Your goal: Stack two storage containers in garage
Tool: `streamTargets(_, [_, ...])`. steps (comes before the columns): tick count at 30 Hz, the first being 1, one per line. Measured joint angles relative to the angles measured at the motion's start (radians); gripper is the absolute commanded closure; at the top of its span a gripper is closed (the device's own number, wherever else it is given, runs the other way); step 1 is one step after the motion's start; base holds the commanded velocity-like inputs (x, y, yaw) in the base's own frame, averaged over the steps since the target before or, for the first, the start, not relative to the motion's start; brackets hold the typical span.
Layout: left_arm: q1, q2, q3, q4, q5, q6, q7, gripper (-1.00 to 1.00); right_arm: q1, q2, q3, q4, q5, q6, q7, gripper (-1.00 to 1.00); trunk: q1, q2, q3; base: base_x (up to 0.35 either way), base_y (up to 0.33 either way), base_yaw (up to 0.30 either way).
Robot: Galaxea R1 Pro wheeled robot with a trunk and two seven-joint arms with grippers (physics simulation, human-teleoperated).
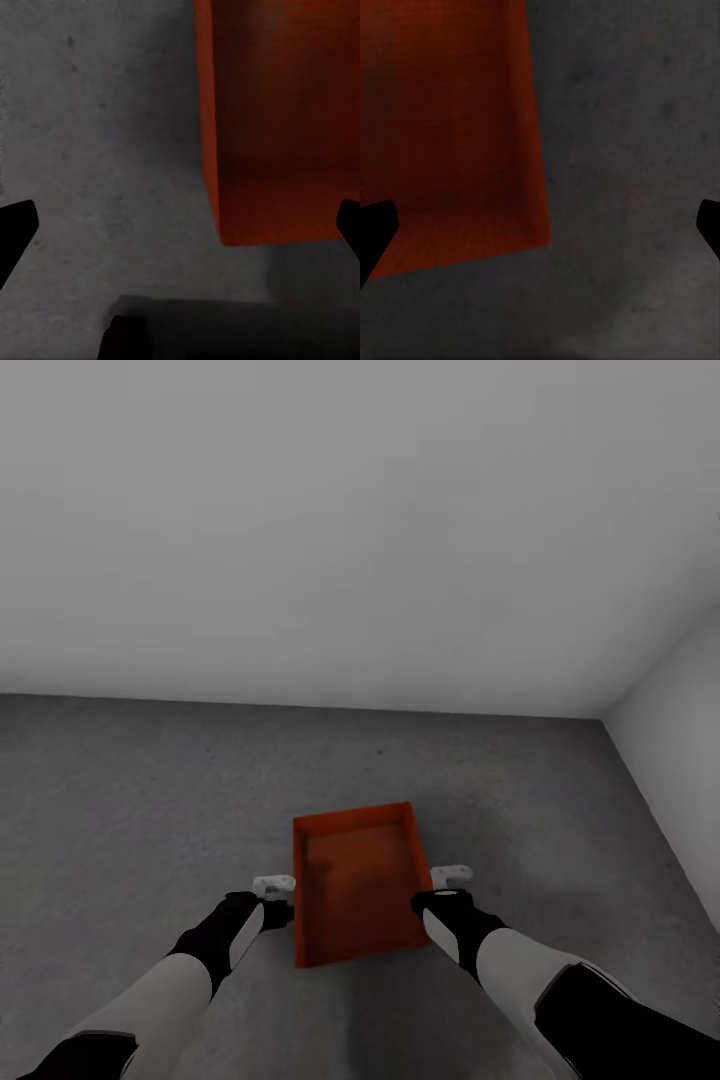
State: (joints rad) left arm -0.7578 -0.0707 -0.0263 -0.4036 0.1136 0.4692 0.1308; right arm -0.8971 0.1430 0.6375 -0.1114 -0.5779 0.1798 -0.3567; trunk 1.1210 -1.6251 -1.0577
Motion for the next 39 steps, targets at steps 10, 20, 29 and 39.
streamTargets(10, [0.000, 0.000, 0.000, 0.000, 0.000, 0.000, 0.000, -1.00, 0.000, 0.000, 0.000, 0.000, 0.000, 0.000, -0.001, -1.00, -0.038, 0.070, 0.031, 0.000, 0.000, 0.000])
streamTargets(20, [0.000, 0.000, 0.000, 0.000, 0.000, 0.000, 0.000, -1.00, 0.000, 0.000, 0.000, 0.000, 0.000, 0.000, -0.001, -1.00, -0.077, 0.140, 0.063, 0.000, 0.000, 0.000])
streamTargets(29, [0.000, 0.000, 0.000, 0.000, 0.000, 0.000, 0.001, -1.00, 0.000, 0.000, 0.000, 0.000, 0.000, 0.000, -0.001, -1.00, -0.111, 0.203, 0.091, 0.000, 0.000, 0.000])
streamTargets(39, [0.000, -0.001, 0.000, 0.000, 0.000, 0.000, 0.002, -1.00, 0.000, 0.000, 0.000, 0.000, 0.000, 0.000, 0.000, -1.00, -0.150, 0.273, 0.122, 0.000, 0.000, 0.000])
